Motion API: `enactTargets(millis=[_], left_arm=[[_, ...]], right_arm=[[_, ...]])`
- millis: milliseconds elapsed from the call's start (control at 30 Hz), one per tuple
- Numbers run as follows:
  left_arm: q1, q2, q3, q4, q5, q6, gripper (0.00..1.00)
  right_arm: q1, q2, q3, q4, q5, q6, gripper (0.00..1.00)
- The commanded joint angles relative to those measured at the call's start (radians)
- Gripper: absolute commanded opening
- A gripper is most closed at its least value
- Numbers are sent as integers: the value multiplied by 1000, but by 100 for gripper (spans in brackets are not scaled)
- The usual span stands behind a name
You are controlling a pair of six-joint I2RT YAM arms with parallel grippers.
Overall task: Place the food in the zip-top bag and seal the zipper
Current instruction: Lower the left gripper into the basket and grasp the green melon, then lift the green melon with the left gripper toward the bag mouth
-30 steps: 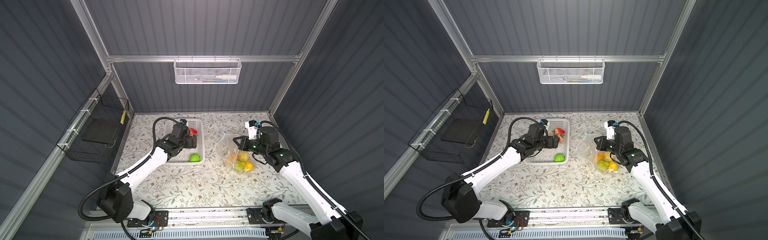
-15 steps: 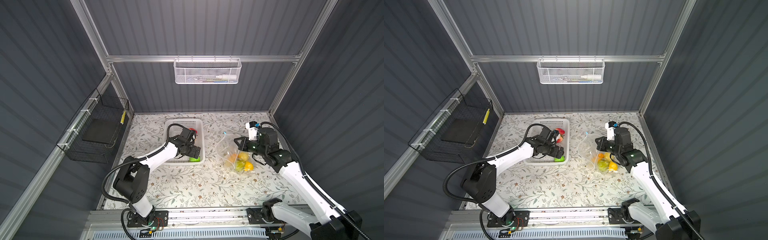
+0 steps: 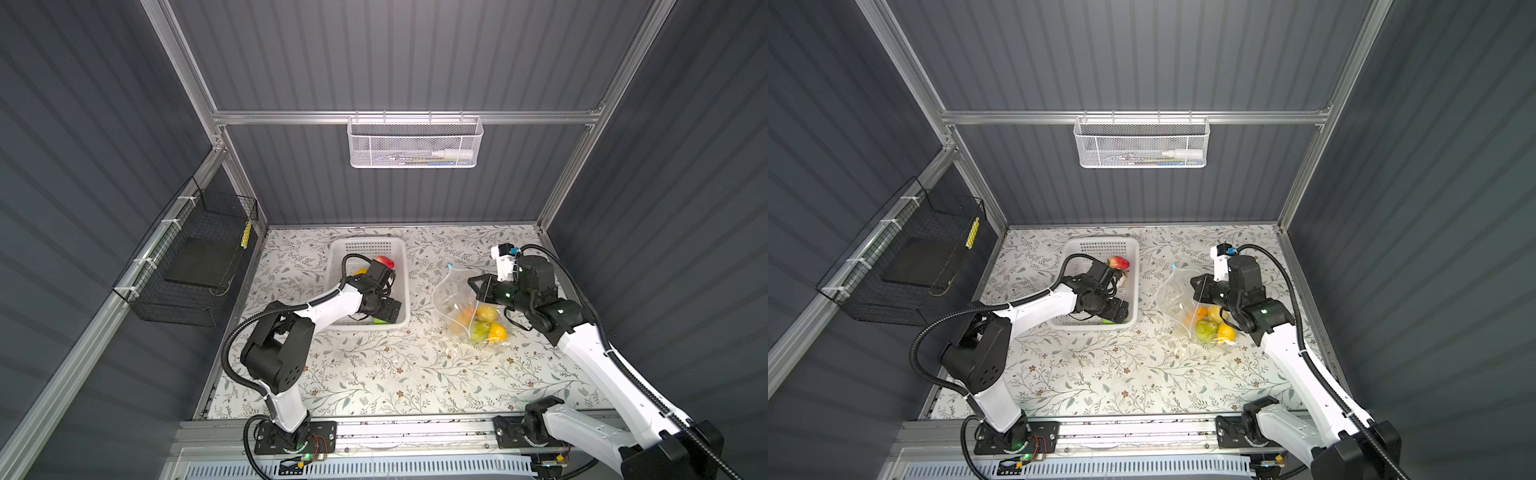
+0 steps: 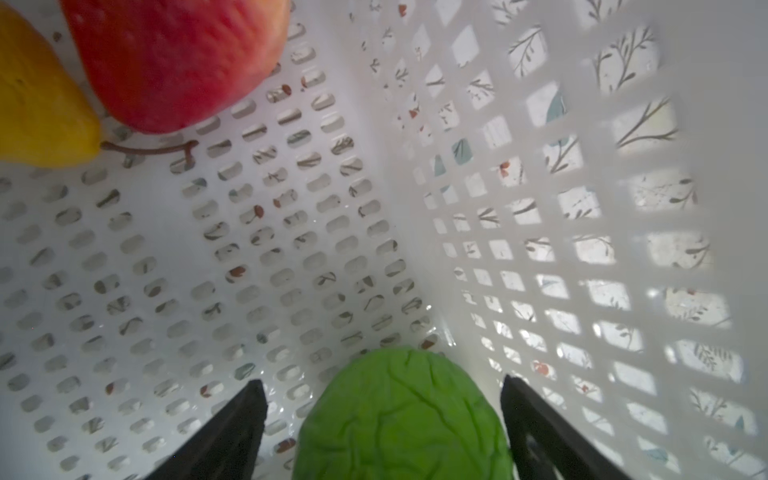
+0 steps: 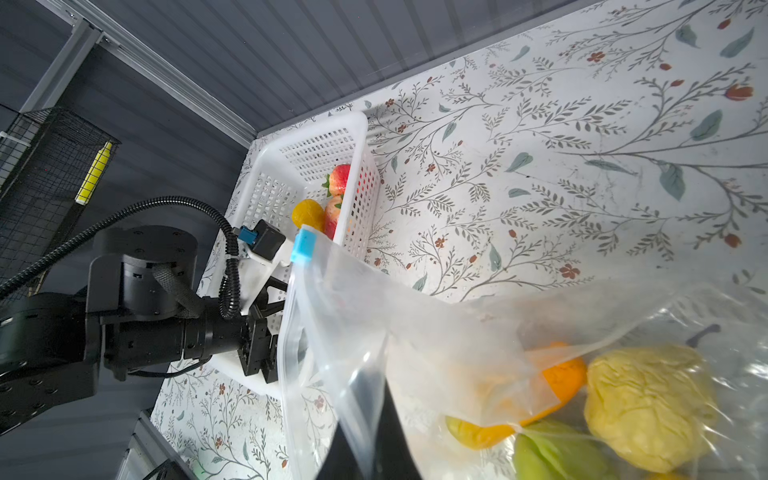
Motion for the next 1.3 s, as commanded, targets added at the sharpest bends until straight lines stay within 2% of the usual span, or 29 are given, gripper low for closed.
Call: enactTargets(millis=[0, 400, 733, 1000, 1133, 1267], left_arm=[[9, 14, 10, -21, -24, -2, 89], [8, 15, -2, -108, -2, 6, 93], [8, 61, 19, -128, -7, 6, 91], [8, 24, 3, -98, -20, -9, 76], [8, -33, -4, -67, -61, -30, 62], [8, -95, -7, -40, -83, -50, 59]], right_arm=[[0, 4, -9, 2, 8, 5, 0], [-1, 13, 3, 5, -3, 4, 0], [0, 8, 15, -2, 9, -2, 0], [0, 14, 17, 4, 10, 5, 0], [0, 14, 17, 2, 9, 3, 0], [0, 11, 17, 2, 11, 3, 0]])
